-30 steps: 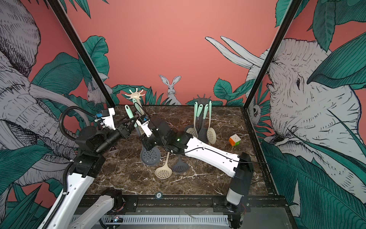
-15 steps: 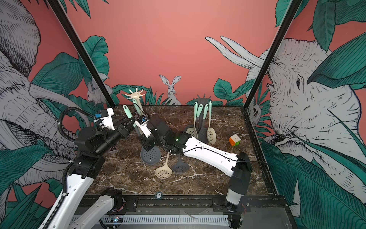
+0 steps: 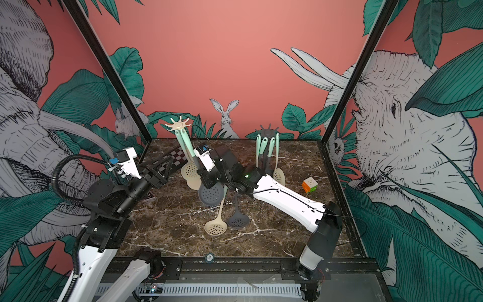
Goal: Hang the skimmer on the kitchen utensil rack
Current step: Pick up the skimmer from the center of the board, then hang the skimmer on the rack.
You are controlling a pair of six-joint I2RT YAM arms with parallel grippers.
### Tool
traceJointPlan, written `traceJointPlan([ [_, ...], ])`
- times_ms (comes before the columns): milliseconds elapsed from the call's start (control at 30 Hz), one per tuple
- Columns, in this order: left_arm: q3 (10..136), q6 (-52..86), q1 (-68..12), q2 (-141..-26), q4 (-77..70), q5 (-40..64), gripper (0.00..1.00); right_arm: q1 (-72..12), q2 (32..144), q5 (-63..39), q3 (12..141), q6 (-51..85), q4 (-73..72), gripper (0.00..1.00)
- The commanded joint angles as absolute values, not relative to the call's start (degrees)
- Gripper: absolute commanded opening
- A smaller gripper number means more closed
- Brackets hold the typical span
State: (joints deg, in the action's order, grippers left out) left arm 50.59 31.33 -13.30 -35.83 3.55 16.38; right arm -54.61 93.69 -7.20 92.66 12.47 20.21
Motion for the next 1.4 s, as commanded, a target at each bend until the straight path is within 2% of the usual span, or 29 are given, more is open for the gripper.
traceJointPlan([
  [0, 49.1, 30.6, -13.2, -34.7, 4.3, 14.6, 0.69, -52.4, 93.0, -10.3, 92.0, 10.8, 18.7, 0.00],
  [467, 46.4, 29.7, -13.2, -33.9, 2.2, 12.6, 0.70, -49.9, 97.5, -17.2, 94.1, 10.6, 17.3, 0.00],
  [1367, 44.3, 31.1, -13.2, -33.6, 0.4, 12.9, 0.72, -49.4, 101.9, -18.8, 98.8, 10.1, 19.1, 0.00],
])
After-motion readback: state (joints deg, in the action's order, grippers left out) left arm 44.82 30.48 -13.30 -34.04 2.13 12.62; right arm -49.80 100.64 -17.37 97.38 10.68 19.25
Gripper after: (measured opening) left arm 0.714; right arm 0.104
